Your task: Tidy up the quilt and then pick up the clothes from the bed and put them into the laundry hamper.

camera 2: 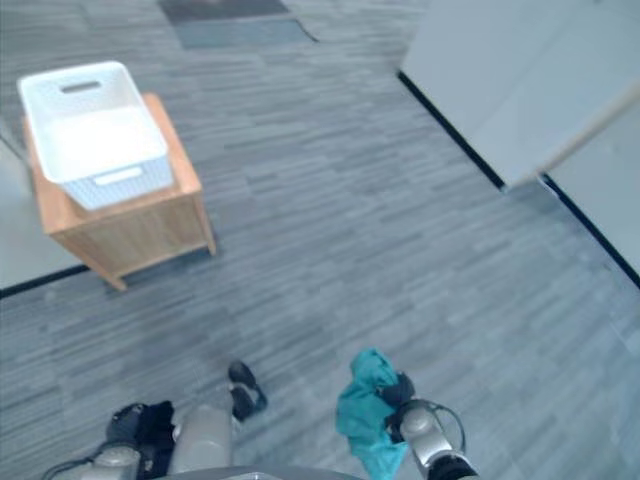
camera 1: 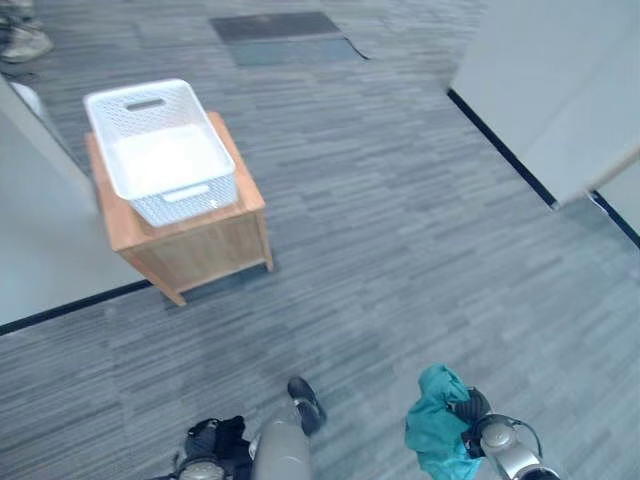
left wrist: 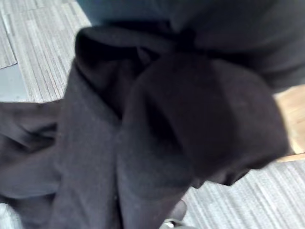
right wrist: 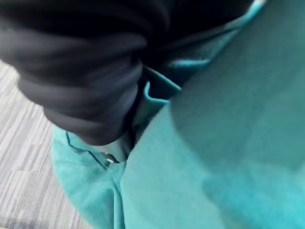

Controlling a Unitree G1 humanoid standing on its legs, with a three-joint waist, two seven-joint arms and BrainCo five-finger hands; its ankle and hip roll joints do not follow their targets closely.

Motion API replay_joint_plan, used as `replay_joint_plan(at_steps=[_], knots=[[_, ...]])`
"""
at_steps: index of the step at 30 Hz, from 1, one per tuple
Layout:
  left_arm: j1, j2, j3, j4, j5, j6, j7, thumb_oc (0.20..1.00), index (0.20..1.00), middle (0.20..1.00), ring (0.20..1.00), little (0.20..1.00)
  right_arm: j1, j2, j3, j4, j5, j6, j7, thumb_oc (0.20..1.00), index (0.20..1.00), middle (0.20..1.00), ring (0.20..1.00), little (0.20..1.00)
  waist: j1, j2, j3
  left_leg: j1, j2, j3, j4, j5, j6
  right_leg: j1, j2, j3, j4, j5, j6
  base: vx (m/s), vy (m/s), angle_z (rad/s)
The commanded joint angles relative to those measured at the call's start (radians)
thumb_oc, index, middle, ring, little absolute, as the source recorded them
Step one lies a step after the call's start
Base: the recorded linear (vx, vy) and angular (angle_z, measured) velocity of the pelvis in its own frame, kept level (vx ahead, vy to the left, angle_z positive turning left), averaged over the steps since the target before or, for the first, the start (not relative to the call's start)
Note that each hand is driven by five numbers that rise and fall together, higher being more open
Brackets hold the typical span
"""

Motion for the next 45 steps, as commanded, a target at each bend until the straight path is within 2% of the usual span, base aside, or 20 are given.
replay_joint_plan(at_steps=[1,6,8,11,13,14,17,18,19,21,24,25,28,33,34,36,37,39,42,45], knots=[[-0.047,0.051,-0.045,-0.045,0.001,-0.038,0.058,0.200,0.200,0.200,0.200,0.200,-0.078,-0.060,-0.064,-0.041,-0.014,-0.020,-0.027,0.200,0.200,0.200,0.200,0.200,0.017,0.074,0.065,0.189,-0.030,-0.142,-0.224,-0.002,-0.126,-0.263,-0.093,0.063,0.190,0.096,0.029,0.41,0.077,0.74],[-0.074,0.045,-0.073,-0.034,0.017,-0.055,0.066,0.200,0.200,0.200,0.200,0.200,-0.062,-0.084,-0.067,-0.039,0.002,-0.035,-0.025,0.200,0.200,0.200,0.200,0.200,-0.017,0.103,0.046,0.234,-0.039,-0.314,-0.308,0.011,-0.179,-0.321,-0.140,0.060,-0.093,0.006,-0.028,0.62,-0.138,1.56],[-0.083,0.041,-0.078,-0.032,0.033,-0.066,0.064,0.200,0.200,0.200,0.200,0.200,-0.038,-0.107,-0.088,-0.043,0.005,-0.031,-0.030,0.200,0.200,0.200,0.200,0.200,-0.047,0.118,0.045,0.292,0.004,-0.422,-0.341,0.000,-0.252,-0.360,-0.199,0.184,-0.379,0.085,-0.006,0.74,-0.339,1.32],[-0.089,0.041,-0.084,-0.018,0.049,-0.068,0.057,0.200,0.200,0.200,0.200,0.200,-0.024,-0.105,-0.095,-0.038,-0.001,-0.022,-0.019,0.200,0.200,0.200,0.200,0.200,-0.057,0.105,0.051,0.336,0.007,-0.492,-0.314,-0.042,-0.272,-0.350,-0.210,0.240,-0.409,0.131,0.018,0.70,-0.322,1.42],[-0.074,0.046,-0.076,-0.011,0.049,-0.073,0.061,0.200,0.200,0.200,0.200,0.200,-0.026,-0.104,-0.089,-0.043,-0.013,-0.024,-0.013,0.200,0.200,0.200,0.200,0.200,-0.058,0.099,0.061,0.366,0.032,-0.526,-0.229,-0.100,-0.284,-0.348,-0.203,0.232,-0.347,0.120,0.029,0.68,-0.430,1.15],[-0.055,0.039,-0.068,-0.017,0.032,-0.076,0.063,0.200,0.200,0.200,0.200,0.200,-0.038,-0.112,-0.073,-0.046,-0.021,-0.031,-0.012,0.200,0.200,0.200,0.200,0.200,-0.054,0.112,0.073,0.298,0.128,-0.553,0.029,-0.024,-0.298,-0.315,-0.145,0.224,-0.324,0.077,-0.005,0.37,-0.299,0.92],[-0.048,0.036,-0.060,-0.038,0.011,-0.078,0.061,0.200,0.200,0.200,0.200,0.200,-0.051,-0.122,-0.065,-0.053,-0.019,-0.033,-0.016,0.200,0.200,0.200,0.200,0.200,-0.038,0.124,0.089,0.217,0.189,-0.559,0.215,0.046,-0.301,-0.275,-0.099,0.181,-0.334,0.039,-0.050,0.35,-0.437,0.64],[-0.036,0.033,-0.064,-0.065,0.007,-0.075,0.058,0.200,0.200,0.200,0.200,0.200,-0.092,-0.142,-0.044,-0.077,-0.019,-0.033,-0.022,0.200,0.200,0.200,0.200,0.200,0.004,0.111,0.129,0.068,0.267,-0.483,0.456,0.051,-0.293,-0.153,-0.007,0.103,-0.421,-0.027,-0.120,0.46,-0.539,0.28],[-0.034,0.031,-0.060,-0.059,0.007,-0.074,0.053,0.200,0.200,0.200,0.200,0.200,-0.100,-0.140,-0.040,-0.075,-0.020,-0.029,-0.017,0.200,0.200,0.200,0.200,0.200,0.016,0.108,0.129,0.022,0.265,-0.459,0.463,0.038,-0.300,-0.125,0.011,0.100,-0.451,-0.033,-0.124,0.59,-0.566,0.52],[-0.029,0.029,-0.057,-0.061,0.009,-0.072,0.048,0.200,0.200,0.200,0.200,0.200,-0.103,-0.139,-0.038,-0.078,-0.022,-0.028,-0.015,0.200,0.200,0.200,0.200,0.200,0.023,0.105,0.120,-0.012,0.249,-0.427,0.406,0.024,-0.296,-0.112,0.022,0.093,-0.453,-0.047,-0.125,0.32,-0.071,0.68],[-0.012,0.022,-0.049,-0.061,0.031,-0.062,0.021,0.200,0.200,0.200,0.200,0.200,-0.104,-0.128,-0.053,-0.078,-0.018,-0.035,-0.006,0.200,0.200,0.200,0.200,0.200,0.024,0.103,0.077,-0.045,0.184,-0.189,0.143,0.056,-0.292,-0.078,0.069,0.048,-0.453,-0.075,-0.109,0.41,-0.012,0.28],[-0.011,0.021,-0.049,-0.062,0.032,-0.062,0.020,0.200,0.200,0.200,0.200,0.200,-0.103,-0.129,-0.053,-0.078,-0.018,-0.036,-0.006,0.200,0.200,0.200,0.200,0.200,0.025,0.100,0.076,-0.038,0.176,-0.182,0.128,0.063,-0.291,-0.080,0.065,0.050,-0.453,-0.074,-0.108,0.27,0.042,0.48],[0.008,0.014,-0.035,-0.064,0.064,-0.042,0.009,0.200,0.200,0.200,0.200,0.200,-0.086,-0.124,-0.069,-0.063,-0.027,-0.035,-0.006,0.200,0.200,0.200,0.200,0.200,0.004,0.119,0.042,-0.001,0.190,0.047,-0.073,0.141,-0.278,-0.031,0.139,-0.008,-0.453,-0.119,-0.122,0.40,0.047,0.52],[0.031,0.021,-0.018,-0.049,0.052,-0.033,0.009,0.200,0.200,0.200,0.200,0.200,-0.095,-0.096,-0.042,-0.035,-0.048,-0.031,0.001,0.200,0.200,0.200,0.200,0.200,0.016,0.100,0.034,0.066,0.170,0.075,-0.098,0.115,-0.226,0.014,0.181,-0.040,-0.436,-0.093,-0.125,0.42,0.058,0.50],[0.029,0.028,-0.019,-0.043,0.043,-0.031,0.012,0.200,0.200,0.200,0.200,0.200,-0.102,-0.073,-0.033,-0.007,-0.060,-0.034,-0.003,0.200,0.200,0.200,0.200,0.200,0.025,0.092,0.030,0.118,0.132,0.070,-0.151,0.091,-0.201,-0.009,0.158,-0.059,-0.305,-0.088,-0.103,0.44,0.180,0.05],[0.028,0.030,-0.019,-0.042,0.043,-0.031,0.012,0.200,0.200,0.200,0.200,0.200,-0.105,-0.070,-0.033,-0.004,-0.061,-0.035,-0.004,0.200,0.200,0.200,0.200,0.200,0.023,0.089,0.033,0.123,0.121,0.071,-0.162,0.092,-0.197,-0.013,0.144,-0.061,-0.285,-0.098,-0.098,0.30,0.139,0.11],[0.017,0.040,-0.023,-0.046,0.021,-0.036,0.020,0.200,0.200,0.200,0.200,0.200,-0.122,-0.059,-0.029,-0.007,-0.062,-0.037,-0.004,0.200,0.200,0.200,0.200,0.200,0.011,0.096,0.041,0.176,0.095,0.054,-0.214,0.050,-0.176,-0.103,0.036,-0.075,-0.020,-0.025,-0.019,0.42,0.241,0.45],[-0.013,0.050,-0.030,-0.056,0.004,-0.049,0.039,0.200,0.200,0.200,0.200,0.200,-0.150,-0.054,-0.026,-0.024,-0.058,-0.032,-0.004,0.200,0.200,0.200,0.200,0.200,-0.025,0.110,0.058,0.220,0.064,0.004,-0.302,0.062,-0.171,-0.270,-0.086,-0.021,0.220,0.022,0.020,0.40,0.200,0.65],[-0.040,0.056,-0.048,-0.075,-0.003,-0.068,0.040,0.200,0.200,0.200,0.200,0.200,-0.157,-0.061,-0.037,-0.051,-0.037,-0.039,-0.009,0.200,0.200,0.200,0.200,0.200,-0.028,0.117,0.045,0.242,0.039,-0.080,-0.339,0.068,-0.181,-0.275,-0.135,0.001,0.075,-0.028,-0.018,0.37,-0.141,1.02],[-0.046,0.061,-0.071,-0.098,0.015,-0.079,0.038,0.200,0.200,0.200,0.200,0.200,-0.144,-0.077,-0.049,-0.084,-0.021,-0.049,-0.016,0.200,0.200,0.200,0.200,0.200,-0.040,0.128,0.029,0.237,0.032,-0.195,-0.346,0.066,-0.201,-0.284,-0.145,0.150,-0.181,-0.023,-0.039,0.42,-0.246,1.26]])
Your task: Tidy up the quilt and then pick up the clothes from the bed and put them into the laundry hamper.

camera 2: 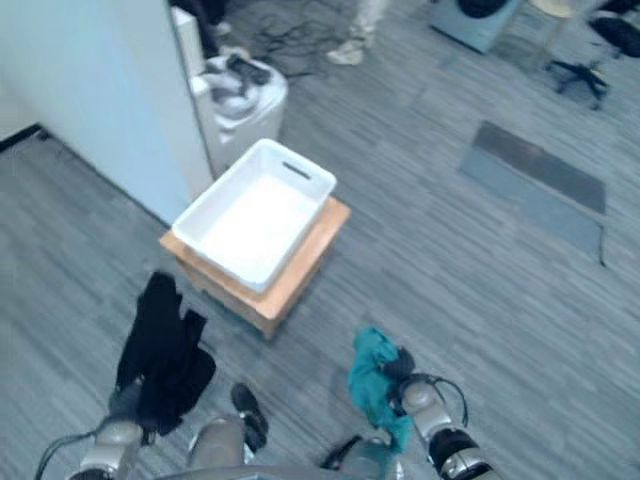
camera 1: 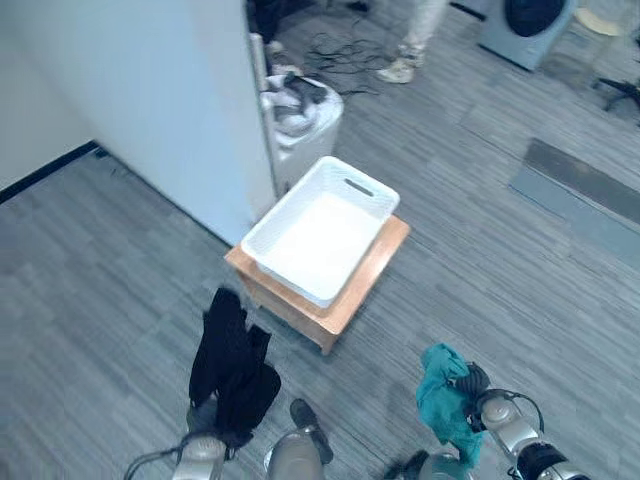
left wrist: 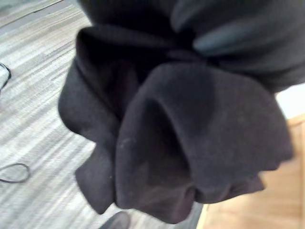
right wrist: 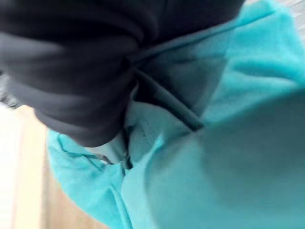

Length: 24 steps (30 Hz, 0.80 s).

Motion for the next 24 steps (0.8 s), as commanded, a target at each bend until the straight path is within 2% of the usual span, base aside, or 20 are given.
replay_joint_plan(at_steps=[1,2,3,4,5,7,8,9,10,11,12,14,15,16,17,19,20,22,23,24], knots=[[0.011,0.019,-0.068,0.016,0.030,-0.028,0.029,0.200,0.200,0.200,0.200,0.200,-0.032,-0.037,-0.085,-0.072,0.018,-0.045,-0.022,0.200,0.200,0.200,0.200,0.200,0.003,0.013,-0.005,0.110,0.040,-0.110,-0.137,-0.026,-0.114,0.022,0.002,0.363,-0.294,0.004,0.087,0.56,-0.315,1.28],[0.011,0.019,-0.069,0.016,0.030,-0.028,0.030,0.200,0.200,0.200,0.200,0.200,-0.032,-0.037,-0.086,-0.073,0.018,-0.044,-0.022,0.200,0.200,0.200,0.200,0.200,0.004,0.013,-0.004,0.110,0.039,-0.110,-0.137,-0.025,-0.114,0.023,0.003,0.363,-0.298,0.008,0.087,0.61,-0.378,1.40],[0.003,0.027,-0.074,0.023,0.038,-0.029,0.030,0.200,0.200,0.200,0.200,0.200,-0.018,-0.044,-0.098,-0.083,0.022,-0.042,-0.025,0.200,0.200,0.200,0.200,0.200,-0.010,0.012,0.000,0.118,0.050,-0.159,-0.140,-0.031,-0.127,0.001,-0.021,0.456,-0.338,0.035,0.098,0.35,-0.260,1.66],[-0.001,0.030,-0.076,0.032,0.043,-0.027,0.027,0.200,0.200,0.200,0.200,0.200,-0.003,-0.044,-0.111,-0.088,0.026,-0.037,-0.022,0.200,0.200,0.200,0.200,0.200,-0.019,0.009,0.002,0.127,0.050,-0.195,-0.143,-0.036,-0.134,-0.011,-0.030,0.498,-0.348,0.058,0.110,0.53,-0.465,1.74],[-0.010,0.040,-0.070,0.052,0.047,-0.032,0.029,0.200,0.200,0.200,0.200,0.200,-0.005,-0.049,-0.108,-0.101,0.025,-0.039,-0.022,0.200,0.200,0.200,0.200,0.200,-0.022,0.000,0.006,0.142,0.061,-0.221,-0.141,-0.040,-0.150,-0.010,-0.023,0.495,-0.378,0.073,0.118,0.42,-0.366,1.71],[-0.015,0.044,-0.075,0.067,0.052,-0.033,0.025,0.200,0.200,0.200,0.200,0.200,-0.005,-0.044,-0.110,-0.100,0.028,-0.037,-0.017,0.200,0.200,0.200,0.200,0.200,-0.021,-0.007,0.004,0.145,0.063,-0.238,-0.138,-0.036,-0.161,0.005,-0.016,0.470,-0.399,0.074,0.125,0.29,-0.335,1.32],[-0.007,0.050,-0.068,0.090,0.060,-0.034,0.029,0.200,0.200,0.200,0.200,0.200,-0.006,-0.047,-0.104,-0.117,0.024,-0.043,-0.012,0.200,0.200,0.200,0.200,0.200,-0.020,-0.027,0.003,0.160,0.073,-0.259,-0.134,-0.022,-0.175,0.010,-0.005,0.448,-0.385,0.085,0.122,0.34,-0.470,1.36],[-0.003,0.046,-0.067,0.098,0.061,-0.033,0.030,0.200,0.200,0.200,0.200,0.200,-0.010,-0.051,-0.099,-0.126,0.028,-0.049,-0.011,0.200,0.200,0.200,0.200,0.200,-0.026,-0.029,-0.001,0.167,0.088,-0.275,-0.120,-0.024,-0.183,0.018,0.019,0.451,-0.390,0.087,0.125,0.57,-0.750,0.88],[0.008,0.038,-0.064,0.108,0.061,-0.035,0.031,0.200,0.200,0.200,0.200,0.200,-0.010,-0.073,-0.092,-0.147,0.023,-0.056,-0.008,0.200,0.200,0.200,0.200,0.200,-0.036,-0.030,-0.008,0.153,0.125,-0.295,-0.030,-0.050,-0.196,0.054,0.063,0.438,-0.421,0.074,0.112,0.35,-0.457,0.89],[0.009,0.038,-0.064,0.108,0.061,-0.034,0.031,0.200,0.200,0.200,0.200,0.200,-0.010,-0.073,-0.092,-0.148,0.023,-0.056,-0.008,0.200,0.200,0.200,0.200,0.200,-0.038,-0.028,-0.008,0.150,0.127,-0.299,-0.026,-0.052,-0.196,0.055,0.064,0.435,-0.421,0.074,0.112,0.37,-0.394,0.84],[0.017,0.025,-0.060,0.103,0.058,-0.039,0.036,0.200,0.200,0.200,0.200,0.200,-0.011,-0.098,-0.097,-0.170,0.016,-0.064,-0.013,0.200,0.200,0.200,0.200,0.200,-0.043,-0.016,-0.006,0.135,0.158,-0.278,0.045,-0.070,-0.211,0.096,0.073,0.387,-0.425,0.048,0.112,0.19,-0.205,0.85],[0.037,0.004,-0.051,0.075,0.061,-0.038,0.029,0.200,0.200,0.200,0.200,0.200,-0.024,-0.134,-0.113,-0.199,0.010,-0.058,-0.023,0.200,0.200,0.200,0.200,0.200,-0.048,0.004,0.004,0.036,0.198,-0.163,0.210,-0.011,-0.219,0.144,0.100,0.298,-0.425,0.003,0.073,0.19,-0.335,0.88],[0.042,0.005,-0.051,0.069,0.068,-0.038,0.021,0.200,0.200,0.200,0.200,0.200,-0.040,-0.139,-0.117,-0.210,0.009,-0.054,-0.025,0.200,0.200,0.200,0.200,0.200,-0.042,0.004,0.005,0.014,0.147,-0.156,0.207,-0.046,-0.205,0.146,0.111,0.292,-0.425,0.002,0.065,0.08,-0.208,0.78],[0.042,0.005,-0.050,0.068,0.069,-0.037,0.020,0.200,0.200,0.200,0.200,0.200,-0.040,-0.139,-0.117,-0.211,0.009,-0.053,-0.025,0.200,0.200,0.200,0.200,0.200,-0.044,0.003,0.004,0.011,0.143,-0.157,0.209,-0.050,-0.201,0.146,0.107,0.291,-0.425,0.002,0.067,0.08,-0.132,0.73],[0.052,0.008,-0.056,0.054,0.086,-0.038,0.006,0.200,0.200,0.200,0.200,0.200,-0.054,-0.155,-0.127,-0.237,-0.004,-0.051,-0.022,0.200,0.200,0.200,0.200,0.200,-0.036,-0.003,-0.002,-0.039,0.066,-0.152,0.193,-0.067,-0.187,0.153,0.126,0.278,-0.425,0.005,0.058,0.07,-0.082,0.53],[0.061,0.010,-0.057,0.035,0.092,-0.036,0.003,0.200,0.200,0.200,0.200,0.200,-0.055,-0.167,-0.135,-0.250,-0.013,-0.052,-0.027,0.200,0.200,0.200,0.200,0.200,-0.037,-0.002,-0.010,-0.051,0.050,-0.124,0.165,-0.054,-0.183,0.152,0.138,0.267,-0.425,0.001,0.058,0.07,-0.031,0.22],[0.080,0.014,-0.061,0.009,0.097,-0.040,-0.008,0.200,0.200,0.200,0.200,0.200,-0.064,-0.183,-0.144,-0.301,-0.027,-0.062,-0.029,0.200,0.200,0.200,0.200,0.200,-0.042,0.006,-0.028,0.020,0.033,-0.072,0.038,-0.037,-0.167,0.145,0.157,0.246,-0.425,0.005,0.071,0.06,0.058,0.16],[0.092,0.012,-0.058,0.015,0.104,-0.037,-0.008,0.200,0.200,0.200,0.200,0.200,-0.064,-0.191,-0.145,-0.318,-0.041,-0.065,-0.037,0.200,0.200,0.200,0.200,0.200,-0.040,0.002,-0.035,0.052,0.005,-0.086,-0.019,-0.015,-0.156,0.155,0.171,0.246,-0.425,0.012,0.070,0.10,0.046,0.09],[0.091,0.016,-0.059,0.019,0.114,-0.037,-0.008,0.200,0.200,0.200,0.200,0.200,-0.057,-0.196,-0.156,-0.332,-0.046,-0.073,-0.044,0.200,0.200,0.200,0.200,0.200,-0.049,-0.002,-0.036,0.080,0.010,-0.062,-0.065,0.006,-0.158,0.157,0.175,0.214,-0.403,0.026,0.071,0.09,0.008,0.01],[0.091,0.022,-0.063,0.018,0.116,-0.032,-0.012,0.200,0.200,0.200,0.200,0.200,-0.057,-0.198,-0.161,-0.346,-0.045,-0.075,-0.049,0.200,0.200,0.200,0.200,0.200,-0.056,0.000,-0.037,0.104,0.005,-0.060,-0.111,0.017,-0.149,0.137,0.173,0.205,-0.328,0.019,0.078,0.06,0.027,0.11]])
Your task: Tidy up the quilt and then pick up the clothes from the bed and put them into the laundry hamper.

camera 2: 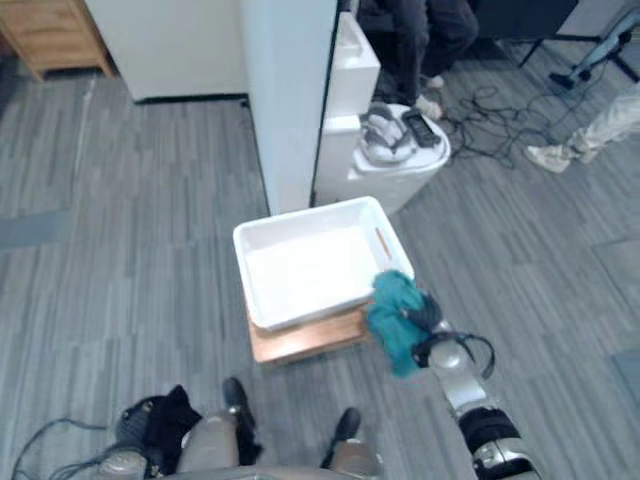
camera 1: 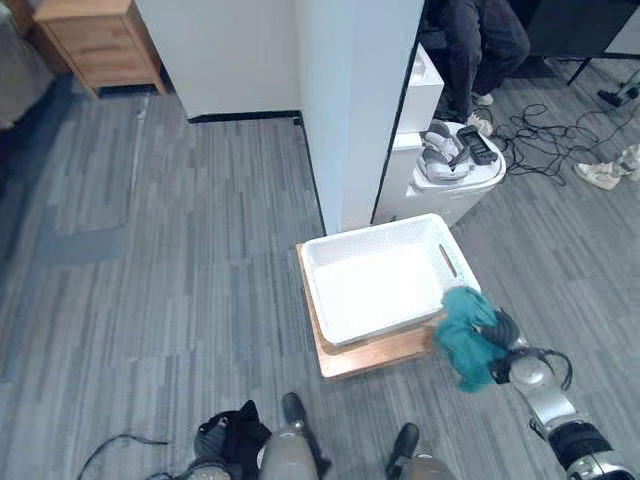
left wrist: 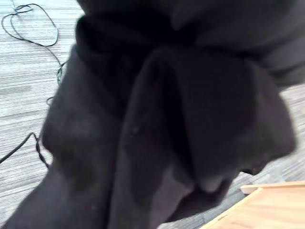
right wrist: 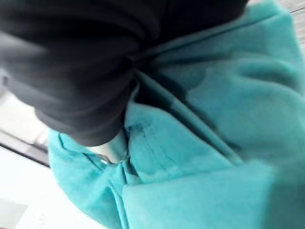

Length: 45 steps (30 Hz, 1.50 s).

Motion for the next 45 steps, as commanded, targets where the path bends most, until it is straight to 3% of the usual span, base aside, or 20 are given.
replay_joint_plan(at_steps=[1,2,3,4,5,6,9,14,17,21,22,23,24,29,30,31,33,35,42,45], knots=[[-0.027,0.050,-0.043,-0.005,0.064,-0.029,0.010,0.200,0.200,0.200,0.200,0.200,-0.061,-0.063,-0.040,-0.034,-0.047,-0.052,-0.048,0.200,0.200,0.200,0.200,0.200,-0.009,0.066,-0.023,0.185,-0.012,0.022,-0.168,-0.074,-0.060,-0.037,0.005,-0.049,0.190,-0.176,0.129,0.06,0.066,0.31],[-0.030,0.056,-0.042,-0.004,0.065,-0.029,0.012,0.200,0.200,0.200,0.200,0.200,-0.068,-0.070,-0.042,-0.056,-0.047,-0.054,-0.047,0.200,0.200,0.200,0.200,0.200,-0.023,0.070,-0.007,0.196,-0.002,0.021,-0.172,-0.074,-0.061,-0.078,-0.008,-0.035,0.278,-0.160,0.146,0.09,0.067,0.40],[-0.043,0.065,-0.051,0.008,0.080,-0.028,0.014,0.200,0.200,0.200,0.200,0.200,-0.073,-0.095,-0.067,-0.106,-0.040,-0.055,-0.050,0.200,0.200,0.200,0.200,0.200,-0.053,0.075,0.008,0.199,-0.003,-0.026,-0.178,-0.088,-0.048,-0.147,-0.007,0.096,0.376,-0.188,0.162,0.12,-0.044,0.71],[-0.062,0.070,-0.058,0.033,0.079,-0.034,0.018,0.200,0.200,0.200,0.200,0.200,-0.103,-0.127,-0.082,-0.161,-0.018,-0.073,-0.063,0.200,0.200,0.200,0.200,0.200,-0.053,0.078,0.008,0.211,-0.006,-0.065,-0.179,-0.103,-0.050,-0.155,-0.036,0.166,0.334,-0.207,0.145,0.15,-0.183,1.32],[-0.076,0.078,-0.068,0.046,0.086,-0.040,0.022,0.200,0.200,0.200,0.200,0.200,-0.141,-0.153,-0.070,-0.200,-0.010,-0.095,-0.066,0.200,0.200,0.200,0.200,0.200,-0.041,0.066,0.001,0.198,0.000,-0.087,-0.179,-0.107,-0.063,-0.109,-0.050,0.143,0.183,-0.207,0.127,0.17,-0.203,1.36],[-0.087,0.082,-0.076,0.048,0.097,-0.042,0.015,0.200,0.200,0.200,0.200,0.200,-0.142,-0.176,-0.076,-0.225,0.002,-0.102,-0.059,0.200,0.200,0.200,0.200,0.200,-0.047,0.051,-0.016,0.194,-0.016,-0.107,-0.179,-0.113,-0.063,-0.089,-0.035,0.171,0.103,-0.213,0.123,0.17,-0.159,1.15],[-0.044,0.054,-0.050,0.043,0.062,-0.045,0.022,0.200,0.200,0.200,0.200,0.200,-0.248,-0.194,-0.017,-0.303,0.015,-0.106,-0.037,0.200,0.200,0.200,0.200,0.200,-0.016,0.046,-0.040,0.216,-0.018,-0.071,-0.179,-0.090,-0.073,-0.030,-0.024,0.128,0.013,-0.139,0.130,0.09,-0.122,0.53],[-0.027,0.032,-0.055,0.049,0.059,-0.051,0.021,0.200,0.200,0.200,0.200,0.200,-0.352,-0.200,0.063,-0.357,0.040,-0.132,0.005,0.200,0.200,0.200,0.200,0.200,0.006,0.061,-0.046,0.212,0.000,-0.071,-0.179,-0.071,-0.090,-0.028,-0.015,0.108,-0.003,-0.139,0.121,0.10,-0.087,-0.20],[-0.038,0.011,-0.078,-0.007,0.029,-0.066,0.029,0.200,0.200,0.200,0.200,0.200,-0.476,-0.197,0.185,-0.304,-0.011,-0.117,0.035,0.200,0.200,0.200,0.200,0.200,0.041,0.084,-0.022,0.183,0.021,-0.085,-0.179,-0.046,-0.111,-0.043,-0.011,0.068,-0.003,-0.148,0.113,0.05,-0.106,-0.09],[-0.039,0.019,-0.091,-0.208,-0.015,-0.102,0.040,0.200,0.200,0.200,0.200,0.200,-0.516,-0.194,0.233,-0.192,-0.108,-0.083,0.018,0.200,0.200,0.200,0.200,0.200,0.071,0.125,0.017,0.141,0.030,-0.094,-0.179,-0.027,-0.122,-0.066,-0.019,0.041,-0.003,-0.149,0.114,-0.01,-0.038,0.21],[-0.038,0.036,-0.092,-0.321,-0.026,-0.121,0.039,0.200,0.200,0.200,0.200,0.200,-0.518,-0.199,0.232,-0.137,-0.150,-0.067,0.007,0.200,0.200,0.200,0.200,0.200,0.082,0.149,0.033,0.125,0.031,-0.094,-0.179,-0.020,-0.127,-0.077,-0.023,0.031,-0.003,-0.148,0.114,-0.02,-0.031,0.10],[-0.038,0.046,-0.090,-0.366,-0.023,-0.129,0.041,0.200,0.200,0.200,0.200,0.200,-0.517,-0.201,0.231,-0.103,-0.177,-0.060,-0.004,0.238,0.238,0.238,0.238,0.238,0.084,0.161,0.039,0.118,0.034,-0.094,-0.179,-0.016,-0.129,-0.083,-0.025,0.028,-0.003,-0.148,0.114,-0.01,-0.025,0.28],[-0.052,0.078,-0.080,-0.465,-0.008,-0.152,0.057,0.200,0.200,0.200,0.200,0.200,-0.508,-0.207,0.220,-0.050,-0.228,-0.050,-0.034,1.000,1.000,1.000,1.000,1.000,0.085,0.180,0.041,0.113,0.038,-0.089,-0.179,-0.011,-0.136,-0.088,-0.028,0.022,-0.003,-0.150,0.115,0.01,-0.022,0.29],[-0.094,0.163,-0.028,-0.636,0.001,-0.212,0.086,0.200,0.200,0.200,0.200,0.200,-0.456,-0.250,0.212,0.035,-0.412,-0.018,-0.086,1.000,1.000,1.000,1.000,1.000,0.071,0.201,0.033,0.124,0.048,-0.080,-0.179,-0.007,-0.146,-0.079,-0.026,0.012,-0.003,-0.156,0.118,0.03,-0.011,0.06],[-0.101,0.215,-0.003,-0.720,0.023,-0.238,0.099,0.200,0.200,0.200,0.200,0.200,-0.388,-0.270,0.188,0.026,-0.499,-0.011,-0.114,1.000,1.000,1.000,1.000,1.000,0.055,0.203,0.021,0.147,0.051,-0.089,-0.179,-0.027,-0.158,-0.058,-0.022,0.022,-0.003,-0.174,0.128,0.08,-0.025,-0.03],[-0.109,0.239,0.012,-0.763,0.026,-0.253,0.099,0.200,0.200,0.200,0.200,0.200,-0.350,-0.273,0.174,0.022,-0.527,-0.011,-0.123,1.000,1.000,1.000,1.000,1.000,0.044,0.202,0.017,0.148,0.052,-0.073,-0.179,-0.011,-0.150,-0.060,-0.020,0.015,-0.003,-0.161,0.121,0.14,-0.013,0.03],[-0.129,0.274,0.036,-0.838,0.015,-0.279,0.097,0.200,0.200,0.200,0.200,0.200,-0.271,-0.282,0.150,0.021,-0.559,-0.010,-0.131,1.000,1.000,1.000,1.000,1.000,0.020,0.196,-0.003,0.176,0.052,-0.080,-0.179,-0.036,-0.159,-0.040,-0.016,0.029,-0.003,-0.179,0.129,0.12,-0.021,0.00],[-0.138,0.290,0.042,-0.877,0.010,-0.284,0.092,0.200,0.200,0.200,0.200,0.200,-0.214,-0.285,0.129,0.004,-0.572,-0.012,-0.130,1.000,1.000,1.000,1.000,1.000,0.008,0.190,-0.010,0.193,0.051,-0.076,-0.179,-0.042,-0.159,-0.029,-0.014,0.032,-0.003,-0.182,0.130,0.12,-0.040,-0.14],[-0.255,0.321,-0.014,-1.034,0.035,-0.268,0.031,0.200,0.200,0.200,0.200,0.200,0.084,-0.268,-0.054,-0.128,-0.561,-0.010,-0.135,1.000,1.000,1.000,1.000,1.000,-0.122,0.179,-0.056,0.258,0.042,-0.038,-0.179,-0.072,-0.149,-0.007,-0.004,0.078,-0.003,-0.191,0.132,0.11,-0.017,-0.24],[-0.308,0.311,-0.061,-1.049,0.063,-0.259,0.027,0.200,0.200,0.200,0.200,0.200,0.126,-0.270,-0.094,-0.164,-0.545,-0.007,-0.141,1.000,1.000,1.000,1.000,1.000,-0.146,0.181,-0.060,0.271,0.038,-0.022,-0.179,-0.080,-0.145,-0.009,-0.004,0.095,-0.003,-0.191,0.131,0.06,0.010,-0.29]])
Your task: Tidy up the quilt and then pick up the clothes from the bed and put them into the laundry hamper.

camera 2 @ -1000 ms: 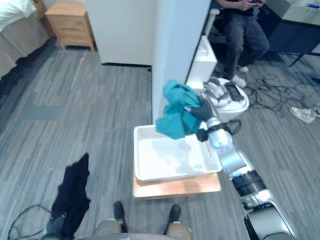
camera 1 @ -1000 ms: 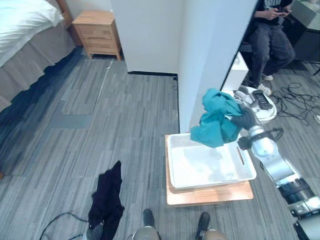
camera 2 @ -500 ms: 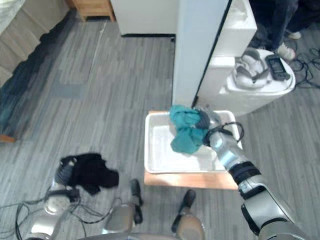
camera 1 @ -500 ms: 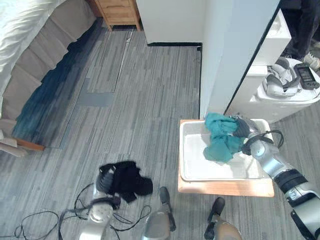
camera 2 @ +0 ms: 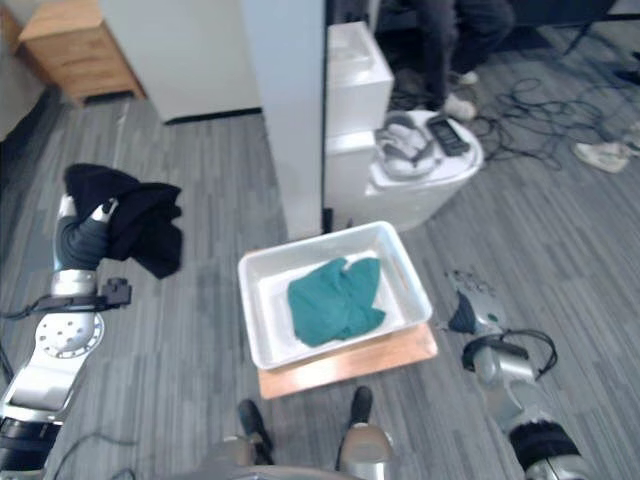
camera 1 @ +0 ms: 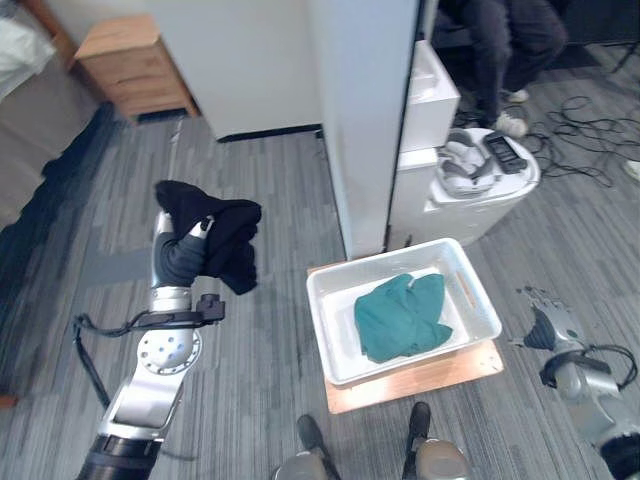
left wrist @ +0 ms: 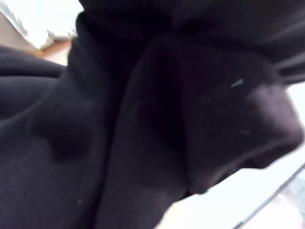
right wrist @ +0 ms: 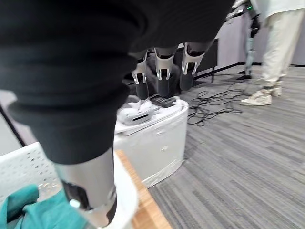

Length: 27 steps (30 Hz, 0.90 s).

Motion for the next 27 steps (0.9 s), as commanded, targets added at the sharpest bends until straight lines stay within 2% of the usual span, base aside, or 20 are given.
replay_joint_plan(at_steps=[1,3,4,10,11,16,22,23,27], knots=[[-0.153,-0.007,-0.094,-0.018,0.082,-0.036,0.003,0.200,0.200,0.200,0.200,0.200,-0.022,-0.053,-0.039,-0.057,0.035,-0.007,-0.040,1.000,1.000,1.000,1.000,1.000,-0.022,0.045,-0.074,0.103,0.034,0.071,0.002,-0.138,-0.067,0.031,-0.064,-0.015,0.002,-0.185,0.128,0.07,0.021,-0.25],[-0.219,-0.032,-0.142,0.011,0.123,-0.023,0.010,0.200,0.200,0.200,0.200,0.200,-0.014,-0.055,-0.046,-0.080,0.041,-0.007,-0.044,1.000,1.000,1.000,1.000,1.000,-0.044,0.046,-0.074,0.110,0.029,0.086,0.002,-0.145,-0.063,0.021,-0.065,0.005,0.002,-0.182,0.130,0.05,0.024,-0.33],[-0.269,-0.065,-0.175,0.048,0.142,-0.005,0.009,0.200,0.200,0.200,0.200,0.200,-0.019,-0.051,-0.036,-0.100,0.046,-0.011,-0.047,1.000,1.000,1.000,1.000,1.000,-0.070,0.044,-0.071,0.113,0.027,0.101,0.002,-0.147,-0.061,0.008,-0.066,0.019,0.002,-0.175,0.132,0.03,0.014,-0.39],[-0.364,-0.143,-0.243,0.179,0.189,0.037,0.018,0.200,0.200,0.200,0.200,0.200,-0.040,-0.044,0.001,-0.110,0.034,-0.001,-0.049,1.000,1.000,1.000,1.000,1.000,-0.095,0.031,-0.056,0.099,0.030,0.129,0.002,-0.144,-0.061,-0.030,-0.066,0.032,0.002,-0.162,0.135,0.00,-0.006,-0.26],[-0.373,-0.193,-0.264,0.294,0.200,0.071,0.021,0.200,0.200,0.200,0.200,0.200,-0.060,-0.021,0.033,-0.094,0.031,0.009,-0.047,1.000,1.000,1.000,1.000,1.000,-0.102,0.015,-0.040,0.087,0.036,0.146,0.002,-0.138,-0.062,-0.050,-0.060,0.038,0.002,-0.157,0.132,-0.04,-0.022,-0.19],[-0.372,-0.246,-0.280,0.455,0.237,0.116,0.044,0.200,0.200,0.200,0.200,0.200,-0.081,0.005,0.067,-0.062,0.039,0.027,-0.050,1.000,1.000,1.000,1.000,1.000,-0.102,-0.008,-0.006,0.065,0.044,0.154,0.002,-0.129,-0.063,-0.077,-0.060,0.040,0.002,-0.147,0.129,-0.04,-0.017,-0.09],[-0.407,-0.239,-0.281,0.607,0.271,0.165,0.062,0.203,0.203,0.203,0.203,0.203,-0.114,0.029,0.091,-0.005,0.066,0.048,-0.056,1.000,1.000,1.000,1.000,1.000,-0.093,-0.043,0.057,0.001,0.059,0.160,0.006,-0.106,-0.067,-0.134,-0.065,0.037,0.002,-0.127,0.126,-0.10,-0.011,-0.03],[-0.416,-0.248,-0.278,0.665,0.247,0.188,0.040,1.000,1.000,1.000,1.000,1.000,-0.116,0.038,0.096,0.033,0.078,0.058,-0.044,1.000,1.000,1.000,1.000,1.000,-0.087,-0.047,0.064,-0.005,0.064,0.163,0.005,-0.102,-0.068,-0.138,-0.066,0.032,0.002,-0.124,0.128,0.00,0.000,0.00],[-0.418,-0.263,-0.258,0.707,0.212,0.213,0.031,1.000,1.000,1.000,1.000,1.000,-0.119,0.049,0.105,0.060,0.087,0.065,-0.014,1.000,1.000,1.000,1.000,1.000,-0.077,-0.048,0.060,-0.005,0.070,0.160,0.002,-0.101,-0.073,-0.140,-0.065,0.023,0.002,-0.124,0.129,0.00,0.000,0.00]])
